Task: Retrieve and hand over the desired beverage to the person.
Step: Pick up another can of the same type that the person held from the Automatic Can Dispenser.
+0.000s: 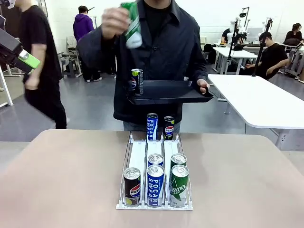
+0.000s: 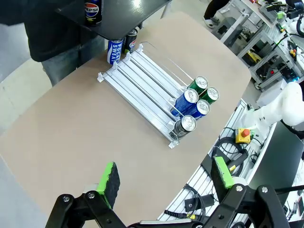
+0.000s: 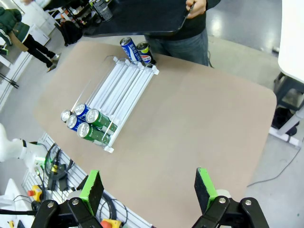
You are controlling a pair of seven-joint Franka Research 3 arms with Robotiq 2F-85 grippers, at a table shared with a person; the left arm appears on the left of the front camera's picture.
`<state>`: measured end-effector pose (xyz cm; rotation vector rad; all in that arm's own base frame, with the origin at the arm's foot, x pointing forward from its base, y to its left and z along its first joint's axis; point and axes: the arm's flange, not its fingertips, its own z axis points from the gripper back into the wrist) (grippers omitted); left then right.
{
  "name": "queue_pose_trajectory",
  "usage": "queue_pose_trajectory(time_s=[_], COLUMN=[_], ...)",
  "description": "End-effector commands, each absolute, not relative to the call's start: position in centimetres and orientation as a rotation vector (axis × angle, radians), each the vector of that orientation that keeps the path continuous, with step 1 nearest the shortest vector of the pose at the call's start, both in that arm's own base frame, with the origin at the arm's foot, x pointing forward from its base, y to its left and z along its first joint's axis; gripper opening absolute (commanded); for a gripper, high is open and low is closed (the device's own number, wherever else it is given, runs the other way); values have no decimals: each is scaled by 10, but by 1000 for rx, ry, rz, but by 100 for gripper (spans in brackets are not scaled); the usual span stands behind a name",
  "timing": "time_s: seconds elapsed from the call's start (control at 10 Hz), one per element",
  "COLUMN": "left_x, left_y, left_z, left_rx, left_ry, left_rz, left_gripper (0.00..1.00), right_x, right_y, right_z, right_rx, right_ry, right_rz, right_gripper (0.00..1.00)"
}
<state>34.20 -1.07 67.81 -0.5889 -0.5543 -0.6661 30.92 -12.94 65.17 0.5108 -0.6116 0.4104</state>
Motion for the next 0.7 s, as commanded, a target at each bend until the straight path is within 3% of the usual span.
queue_pose_trajectory(time_s=[0.0,0.6], left_x=[343,343], left_y=[-11,-11], left_z=[679,679], left_rx=[-591,-591], left_ry=[-561,-561], left_rz=[-668,-668], left_gripper=[100,100], right_x=[311,311], right_y=[-129,-129], right_z=[652,652], right_rx=[547,547], right_ry=[-626,-626], right_rz=[427,427], right_gripper=[100,100])
